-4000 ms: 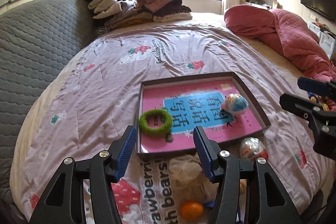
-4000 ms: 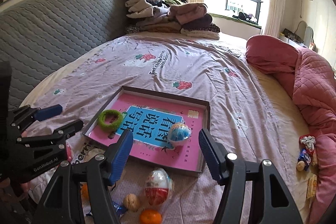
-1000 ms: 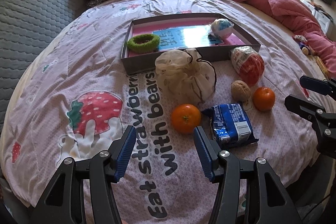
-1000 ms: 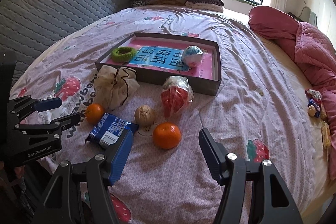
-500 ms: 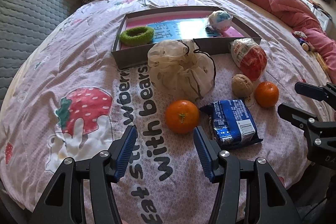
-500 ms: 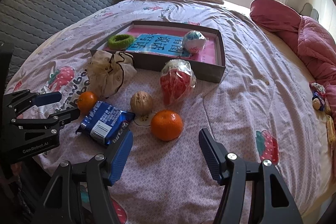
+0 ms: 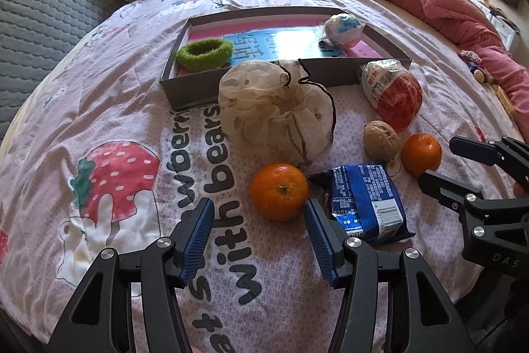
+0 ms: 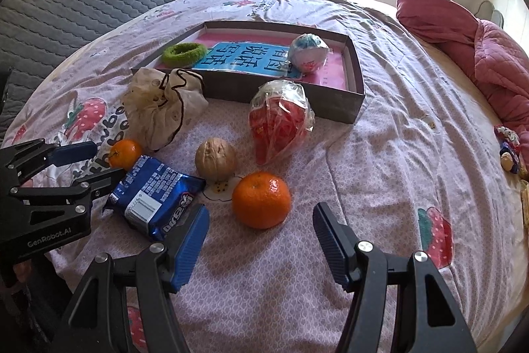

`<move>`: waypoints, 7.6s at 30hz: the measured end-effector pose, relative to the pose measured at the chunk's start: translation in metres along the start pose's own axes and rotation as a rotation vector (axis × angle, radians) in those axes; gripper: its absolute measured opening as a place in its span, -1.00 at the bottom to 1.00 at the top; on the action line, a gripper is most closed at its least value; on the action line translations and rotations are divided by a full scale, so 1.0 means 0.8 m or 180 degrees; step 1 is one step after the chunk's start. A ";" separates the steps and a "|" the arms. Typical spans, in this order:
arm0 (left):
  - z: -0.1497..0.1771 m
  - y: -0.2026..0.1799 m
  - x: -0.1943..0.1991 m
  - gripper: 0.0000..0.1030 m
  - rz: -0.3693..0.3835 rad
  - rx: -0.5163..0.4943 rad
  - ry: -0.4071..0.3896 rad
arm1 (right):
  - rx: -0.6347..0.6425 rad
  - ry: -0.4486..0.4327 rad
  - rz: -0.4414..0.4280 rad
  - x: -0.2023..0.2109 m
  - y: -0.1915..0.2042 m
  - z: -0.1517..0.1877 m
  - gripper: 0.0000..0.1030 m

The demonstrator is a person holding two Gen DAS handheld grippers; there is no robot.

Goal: Organize objects
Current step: 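Approach the orange with the left tool and the blue snack packet with the right tool, then grasp the orange with the right tool while the left tool closes on the orange, then lift and carry both oranges over the tray with both tools, then lower the left tool's orange into the green ring while the right tool lowers its orange onto the book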

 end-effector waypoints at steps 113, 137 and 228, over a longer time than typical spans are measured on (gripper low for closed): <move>-0.068 0.022 0.203 -0.24 -0.0116 0.0157 -0.0993 | 0.0285 -0.1269 -0.0223 0.194 0.098 -0.099 -0.21; -0.168 0.041 0.197 -0.24 -0.0103 0.0174 -0.1188 | 0.0300 -0.1471 -0.0182 0.188 0.078 -0.178 -0.21; -0.203 0.085 -0.097 -0.24 -0.0069 0.0204 -0.0354 | 0.0407 -0.0369 -0.0055 -0.112 0.044 -0.200 -0.21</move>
Point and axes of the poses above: each gripper's, at about its wrist camera, not at the fingertips, and x roughly against the way its jaws point, y to its left, z to its underside, the point moved 6 cm from there along -x, roughly the way its jaws point, and after that the axes turned 3 degrees about -x, right-handed, at the moved point
